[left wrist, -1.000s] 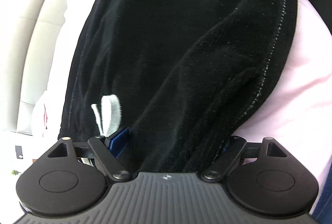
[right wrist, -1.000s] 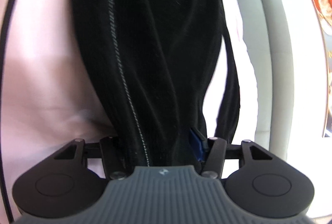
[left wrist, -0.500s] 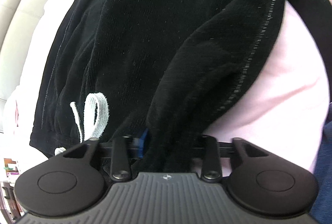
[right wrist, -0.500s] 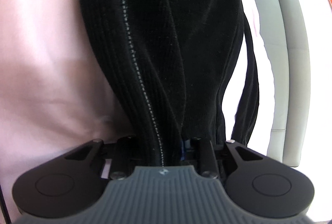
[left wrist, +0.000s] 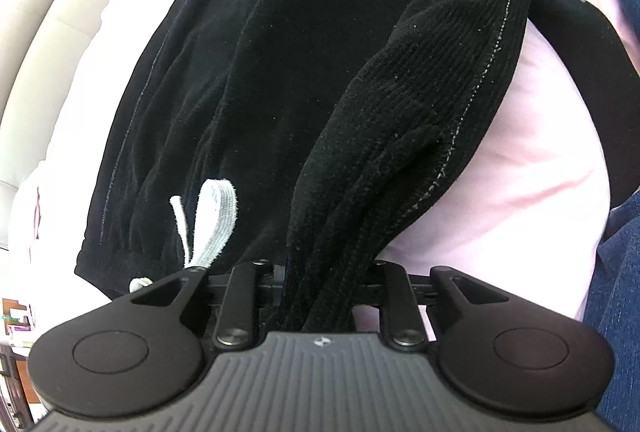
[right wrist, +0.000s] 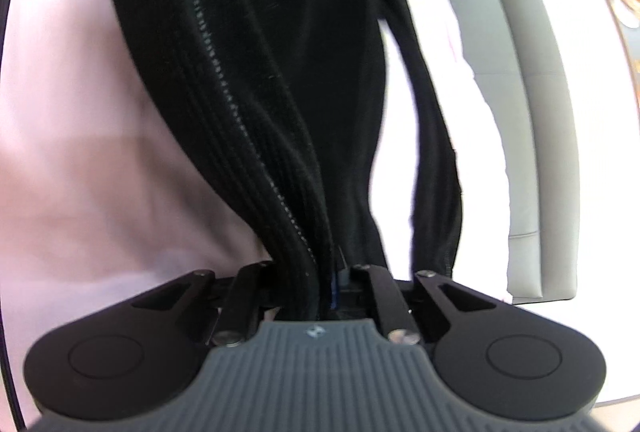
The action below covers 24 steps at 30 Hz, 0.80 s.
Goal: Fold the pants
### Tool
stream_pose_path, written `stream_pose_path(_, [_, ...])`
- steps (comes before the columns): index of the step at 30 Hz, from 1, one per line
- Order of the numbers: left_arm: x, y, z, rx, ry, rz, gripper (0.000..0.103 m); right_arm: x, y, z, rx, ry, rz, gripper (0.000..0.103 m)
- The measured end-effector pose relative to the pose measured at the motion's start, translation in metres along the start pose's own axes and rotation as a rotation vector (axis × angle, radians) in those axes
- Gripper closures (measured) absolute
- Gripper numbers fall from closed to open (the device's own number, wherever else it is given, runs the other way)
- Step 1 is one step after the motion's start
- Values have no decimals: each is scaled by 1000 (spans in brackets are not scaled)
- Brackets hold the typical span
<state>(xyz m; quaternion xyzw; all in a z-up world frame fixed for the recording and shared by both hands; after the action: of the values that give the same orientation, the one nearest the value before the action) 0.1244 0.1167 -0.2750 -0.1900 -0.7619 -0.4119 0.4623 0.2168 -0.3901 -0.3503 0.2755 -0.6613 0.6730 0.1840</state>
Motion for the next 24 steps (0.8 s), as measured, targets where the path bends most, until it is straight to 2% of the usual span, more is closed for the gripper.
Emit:
stream_pose_path(5, [8, 4, 4, 22, -18, -4, 80, 17, -14, -1, -44, -6, 47, 97])
stream_pose_path(10, [12, 18, 8, 67, -46, -2, 80, 35, -13, 2, -46, 0, 64, 97])
stream_pose_path(14, [17, 34, -1, 70, -66, -17, 80, 36, -20, -3, -40, 4, 82, 97])
stream_pose_path(20, [23, 78, -16, 75, -85, -25, 81, 29, -53, -8, -31, 2, 133, 98])
stream_pose_path(24, [19, 117, -31, 116, -92, -11, 81, 14, -80, -10, 24, 12, 148, 98])
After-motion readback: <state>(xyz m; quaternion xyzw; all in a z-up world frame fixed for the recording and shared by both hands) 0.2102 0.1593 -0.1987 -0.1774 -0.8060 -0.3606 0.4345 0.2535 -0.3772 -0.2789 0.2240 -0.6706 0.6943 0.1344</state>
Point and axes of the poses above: each gripper's, at about its wrist camera, not at the fingertips, and x roughly against the way its jaws point, y to its left, z to its underside, the point moved 7 cm from there along -x, roughly the way its jaws point, and after that the axes turned 5 degrees about x, right-handed, at the moved point
